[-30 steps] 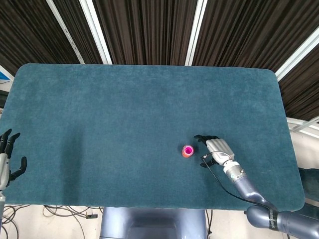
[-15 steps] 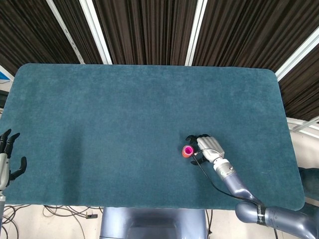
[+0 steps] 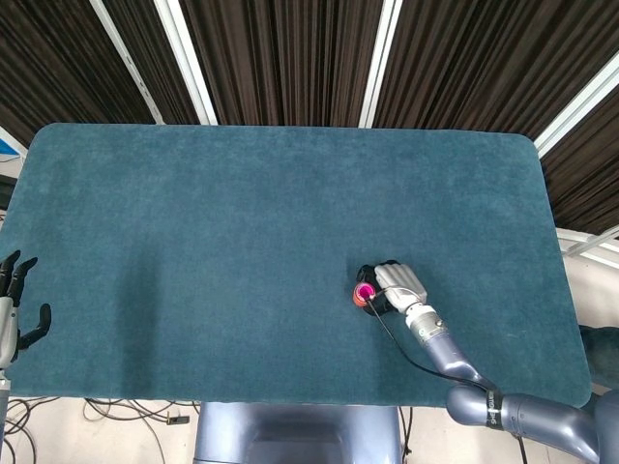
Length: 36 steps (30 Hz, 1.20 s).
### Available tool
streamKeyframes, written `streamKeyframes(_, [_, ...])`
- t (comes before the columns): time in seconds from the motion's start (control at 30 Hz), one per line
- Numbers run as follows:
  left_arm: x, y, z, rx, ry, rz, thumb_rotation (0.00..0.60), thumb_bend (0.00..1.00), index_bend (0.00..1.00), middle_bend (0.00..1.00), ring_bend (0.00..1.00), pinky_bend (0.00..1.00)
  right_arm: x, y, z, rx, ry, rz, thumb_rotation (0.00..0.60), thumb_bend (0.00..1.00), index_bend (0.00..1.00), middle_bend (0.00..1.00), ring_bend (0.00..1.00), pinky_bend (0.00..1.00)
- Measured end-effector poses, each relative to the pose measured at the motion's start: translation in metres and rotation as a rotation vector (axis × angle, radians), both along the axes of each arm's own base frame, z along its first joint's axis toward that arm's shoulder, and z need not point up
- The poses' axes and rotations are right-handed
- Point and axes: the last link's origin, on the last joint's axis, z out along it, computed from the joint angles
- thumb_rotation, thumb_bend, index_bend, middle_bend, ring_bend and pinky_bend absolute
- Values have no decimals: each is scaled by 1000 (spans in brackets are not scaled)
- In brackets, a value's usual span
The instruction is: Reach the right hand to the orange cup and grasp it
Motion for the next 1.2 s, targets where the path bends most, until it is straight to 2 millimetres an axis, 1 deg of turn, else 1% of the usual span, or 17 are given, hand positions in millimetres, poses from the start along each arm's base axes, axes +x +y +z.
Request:
streamKeyframes(0.03, [0,0,0,0,0,0,600,474,108,0,0,0,0,0,-1,-5,-1,3,600,339,431,470,377,246])
streamKeyframes(0.1, [0,0,0,1,-1,0,600,474,108,0,0,0,1,-1,-2,-12,-1,7,600,393,462,508,414,262])
streamKeyframes(0.17, [0,0,1,3,-2,1,600,474,108,0,0,0,1,-1,-2,-21,0,9,600,413,484,535,442,275])
streamKeyframes(0.37, [0,1,1,3,-6,3,600,474,107,0,0,0,3,-2,2,-58,-15,22,600,413,500,544,455,277])
streamKeyframes(0.5, [1,1,1,1,-5,2,600,474,108,0,0,0,5,-1,12,-70,-33,31,600,413,500,544,455,277])
streamKeyframes(0.6, [1,0,1,0,-5,0,600,474,108,0,0,0,7,1,23,-84,-48,40,600,412,500,542,454,277])
streamKeyframes(0.7, [1,0,1,-2,-2,-2,600,474,108,0,0,0,10,4,40,-91,-63,52,600,411,500,539,455,277])
streamKeyframes(0.8, [1,-1,0,-4,3,-3,600,474,108,0,0,0,12,9,63,-96,-76,63,600,410,500,537,455,277])
streamKeyframes(1.03, [3,-1,-3,-9,10,-5,600,474,108,0,0,0,24,29,126,-121,-131,103,600,407,500,530,454,277])
streamKeyframes(1.13, [4,-1,-4,-11,15,-8,600,474,107,0,0,0,31,38,146,-133,-167,124,600,400,500,528,454,277])
streamKeyframes(1.2, [5,-1,-5,-12,19,-10,600,474,107,0,0,0,35,42,154,-140,-192,134,600,388,500,524,454,277])
